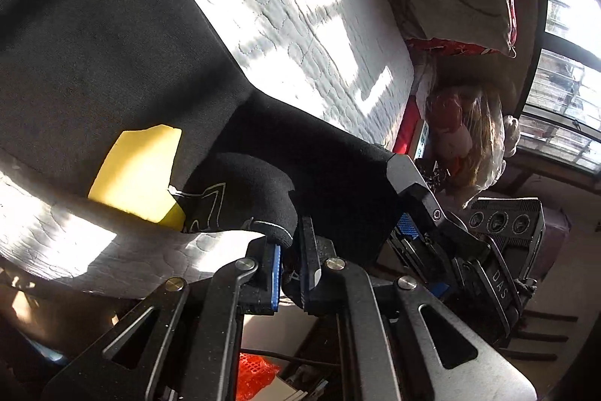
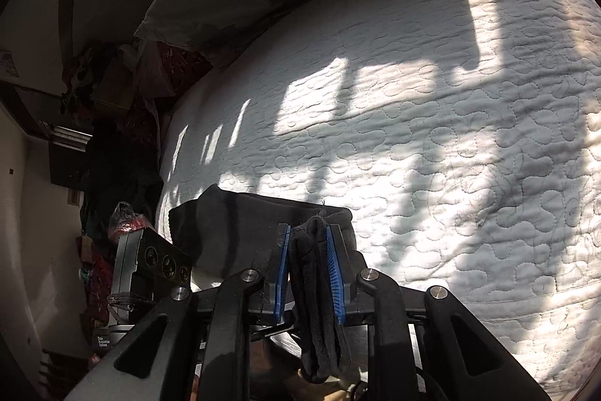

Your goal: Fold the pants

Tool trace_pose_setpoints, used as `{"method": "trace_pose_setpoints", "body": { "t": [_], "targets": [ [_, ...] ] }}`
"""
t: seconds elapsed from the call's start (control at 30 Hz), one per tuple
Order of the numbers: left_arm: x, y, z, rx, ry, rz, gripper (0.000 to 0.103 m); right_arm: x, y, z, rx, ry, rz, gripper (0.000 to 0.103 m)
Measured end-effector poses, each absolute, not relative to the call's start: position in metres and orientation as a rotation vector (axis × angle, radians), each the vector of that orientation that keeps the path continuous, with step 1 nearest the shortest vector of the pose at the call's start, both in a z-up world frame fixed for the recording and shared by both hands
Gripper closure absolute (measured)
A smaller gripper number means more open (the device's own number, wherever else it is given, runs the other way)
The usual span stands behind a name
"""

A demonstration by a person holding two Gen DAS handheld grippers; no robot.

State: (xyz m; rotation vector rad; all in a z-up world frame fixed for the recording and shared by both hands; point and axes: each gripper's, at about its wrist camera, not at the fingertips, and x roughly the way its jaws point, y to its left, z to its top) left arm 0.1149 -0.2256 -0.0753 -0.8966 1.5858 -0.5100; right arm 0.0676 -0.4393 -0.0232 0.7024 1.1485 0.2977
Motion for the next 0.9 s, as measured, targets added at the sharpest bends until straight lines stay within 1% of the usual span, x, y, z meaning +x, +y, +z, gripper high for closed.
{"method": "trace_pose_setpoints", "body": {
  "t": [0.2,0.37,0.67,0.8,0.9],
  "targets": [
    [0.124,-0.182,-0.078,-0.99,1.545,-0.476,0.098,0.082,-0.4,-0.008,0.677,1.149,0.323,0.084],
    [0.128,-0.153,-0.09,-1.063,1.542,-0.446,0.098,0.098,-0.365,-0.011,0.684,1.169,0.349,0.084],
    [0.14,-0.094,-0.111,-1.192,1.521,-0.365,0.098,0.124,-0.309,-0.035,0.754,1.22,0.387,0.084],
    [0.141,-0.074,-0.12,-1.21,1.533,-0.326,0.098,0.136,-0.285,-0.051,0.797,1.246,0.408,0.08],
    [0.141,-0.057,-0.118,-1.163,1.52,-0.248,0.097,0.142,-0.268,-0.068,0.82,1.284,0.413,0.078]
  ]
}}
